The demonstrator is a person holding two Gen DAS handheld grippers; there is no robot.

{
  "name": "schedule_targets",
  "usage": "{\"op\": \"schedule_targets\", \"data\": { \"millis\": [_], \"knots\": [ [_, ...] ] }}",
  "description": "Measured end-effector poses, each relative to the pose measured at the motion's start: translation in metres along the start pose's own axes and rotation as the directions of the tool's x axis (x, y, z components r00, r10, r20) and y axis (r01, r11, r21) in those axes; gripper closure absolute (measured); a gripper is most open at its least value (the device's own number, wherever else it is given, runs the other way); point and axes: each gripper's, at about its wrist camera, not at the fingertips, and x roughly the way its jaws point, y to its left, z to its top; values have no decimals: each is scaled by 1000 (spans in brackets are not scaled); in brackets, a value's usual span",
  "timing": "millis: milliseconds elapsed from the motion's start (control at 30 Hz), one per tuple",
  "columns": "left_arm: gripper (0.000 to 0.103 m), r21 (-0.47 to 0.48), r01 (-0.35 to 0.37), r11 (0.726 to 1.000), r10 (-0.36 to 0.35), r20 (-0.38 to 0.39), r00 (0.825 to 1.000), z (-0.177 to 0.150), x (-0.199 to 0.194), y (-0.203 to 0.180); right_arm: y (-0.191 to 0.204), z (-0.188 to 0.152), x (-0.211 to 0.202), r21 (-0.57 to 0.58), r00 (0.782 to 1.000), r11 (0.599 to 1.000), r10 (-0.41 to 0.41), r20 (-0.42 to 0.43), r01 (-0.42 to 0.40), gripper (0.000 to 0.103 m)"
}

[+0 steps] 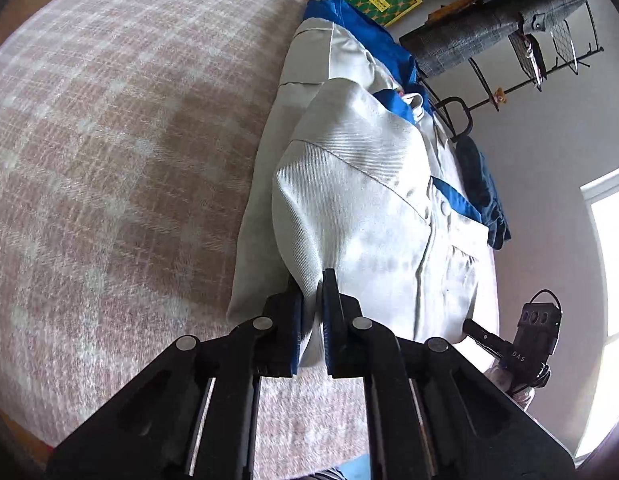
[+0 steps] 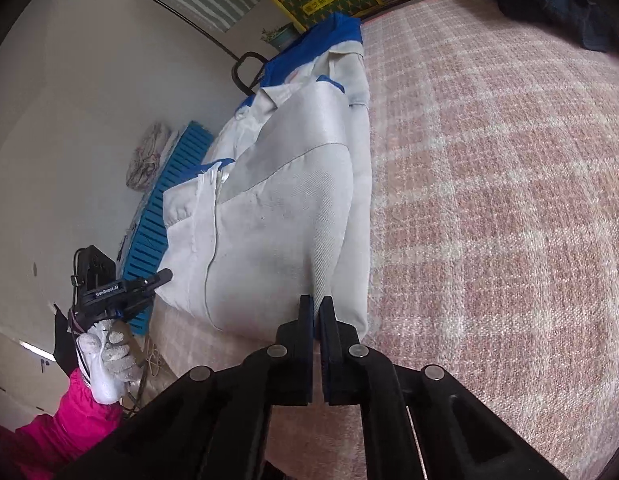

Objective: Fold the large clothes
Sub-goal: 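Open both grippers to release the folded hem onto the jacket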

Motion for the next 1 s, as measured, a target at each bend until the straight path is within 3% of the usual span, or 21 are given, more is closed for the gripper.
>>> {"op": "schedule_targets", "data": {
  "millis": [133,200,267,333,400,433,533,567,600,700,833,933,1000],
  "knots": [
    [85,78,-41,996,39,25,999,9,-1,-9,1,5,-3,-13,999,1000,-17,37,17,101],
    [83,70,-54,996,50,56,997,15,-11,-7,3,11,-14,-23,997,998,-51,58,52,89],
    [83,34,-35,999,31,93,995,20,-25,-1,7,17,-27,-37,989,994,-103,102,108,85],
    [83,12,-18,1000,16,120,993,24,-36,3,13,23,-39,-50,987,993,-101,128,108,73],
    [83,35,-15,999,10,136,991,27,-41,-5,19,30,-41,-76,982,987,-127,140,139,36],
    [83,58,-14,998,6,134,991,28,-41,-11,20,35,-40,-78,978,985,-142,152,155,34],
    [83,141,-14,990,-5,135,991,32,-35,-36,21,54,-26,-89,981,985,-134,141,147,40],
    [83,169,-9,986,-14,129,992,33,-31,-45,22,61,-20,-95,983,985,-129,133,142,47],
    [83,191,-1,982,-23,124,992,33,-27,-53,23,67,-13,-102,984,986,-121,127,134,69],
    [83,230,-20,973,-11,134,991,34,-13,-67,38,82,1,-171,986,977,-106,131,128,89],
    [83,211,-166,963,143,119,983,44,31,-47,24,95,29,-186,971,953,-230,70,239,99],
    [84,240,-168,956,141,126,982,43,42,-38,7,95,31,-159,962,948,-269,57,275,103],
    [84,246,-151,957,123,123,985,43,35,-39,4,91,27,-157,942,929,-333,44,336,101]
  ]
}}
